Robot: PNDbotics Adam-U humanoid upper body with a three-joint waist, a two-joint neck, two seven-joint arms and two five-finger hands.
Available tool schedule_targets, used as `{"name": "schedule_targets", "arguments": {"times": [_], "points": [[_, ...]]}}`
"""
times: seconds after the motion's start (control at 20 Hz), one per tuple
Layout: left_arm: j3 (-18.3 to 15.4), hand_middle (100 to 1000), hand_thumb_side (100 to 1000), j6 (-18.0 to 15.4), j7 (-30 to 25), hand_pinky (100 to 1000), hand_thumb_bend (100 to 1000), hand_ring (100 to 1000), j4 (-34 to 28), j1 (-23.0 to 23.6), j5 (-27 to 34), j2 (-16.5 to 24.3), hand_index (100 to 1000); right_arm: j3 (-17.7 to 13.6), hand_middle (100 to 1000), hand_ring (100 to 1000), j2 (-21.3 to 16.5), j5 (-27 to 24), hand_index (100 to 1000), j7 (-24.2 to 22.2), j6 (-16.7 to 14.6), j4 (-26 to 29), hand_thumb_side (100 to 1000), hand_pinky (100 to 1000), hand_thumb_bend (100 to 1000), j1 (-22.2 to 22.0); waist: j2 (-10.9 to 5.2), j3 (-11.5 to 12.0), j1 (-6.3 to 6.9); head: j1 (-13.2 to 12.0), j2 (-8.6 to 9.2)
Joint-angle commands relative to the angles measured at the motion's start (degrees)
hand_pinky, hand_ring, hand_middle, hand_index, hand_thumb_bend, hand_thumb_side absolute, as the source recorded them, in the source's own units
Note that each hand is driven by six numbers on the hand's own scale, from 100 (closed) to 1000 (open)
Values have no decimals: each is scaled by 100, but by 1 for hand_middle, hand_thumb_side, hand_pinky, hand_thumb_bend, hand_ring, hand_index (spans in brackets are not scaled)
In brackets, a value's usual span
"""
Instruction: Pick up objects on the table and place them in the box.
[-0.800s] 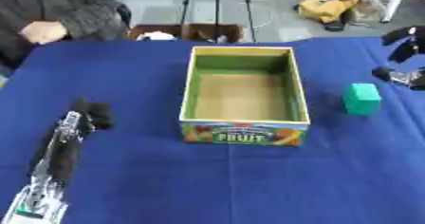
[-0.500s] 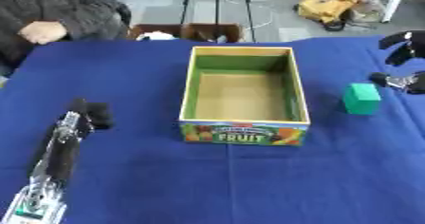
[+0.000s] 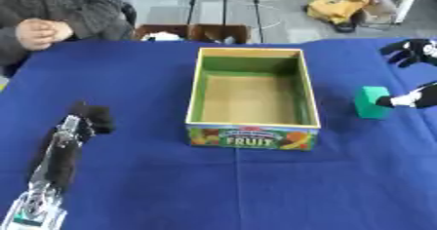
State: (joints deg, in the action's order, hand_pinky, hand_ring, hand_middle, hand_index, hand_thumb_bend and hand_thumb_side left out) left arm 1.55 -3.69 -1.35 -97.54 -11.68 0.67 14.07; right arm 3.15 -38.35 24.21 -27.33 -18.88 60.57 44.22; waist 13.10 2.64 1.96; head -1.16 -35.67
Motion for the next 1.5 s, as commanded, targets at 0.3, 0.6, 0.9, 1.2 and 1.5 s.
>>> {"name": "schedule_targets", "arguments": {"times": [0.3,0.6,0.9,1.2,1.5], "points": [[28,561,1000,-16,-40,687,396,601,-121,-102,6,109,720,-124,848,836,20,627,891,-282,-141,-399,213,834,585,283,-34,93,-23,47,78],[31,561,1000,-18,-45,687,394,601,-124,-105,2,99,720,-101,849,840,113,845,890,-302,-209,-548,230,844,562,315,-9,125,-11,72,90],[28,561,1000,-18,-42,687,395,600,-123,-104,1,92,720,-82,822,838,139,996,873,-324,-252,-614,237,849,532,288,-6,123,-5,77,92],[27,562,1000,-17,-44,687,394,600,-118,-92,-4,83,720,-65,808,836,132,1108,862,-386,-269,-646,234,851,511,233,-14,107,3,89,87],[27,562,1000,-18,-45,688,394,600,-118,-86,-3,79,720,-41,772,824,134,1200,837,-494,-277,-683,225,847,468,167,-25,89,14,101,87]]}}
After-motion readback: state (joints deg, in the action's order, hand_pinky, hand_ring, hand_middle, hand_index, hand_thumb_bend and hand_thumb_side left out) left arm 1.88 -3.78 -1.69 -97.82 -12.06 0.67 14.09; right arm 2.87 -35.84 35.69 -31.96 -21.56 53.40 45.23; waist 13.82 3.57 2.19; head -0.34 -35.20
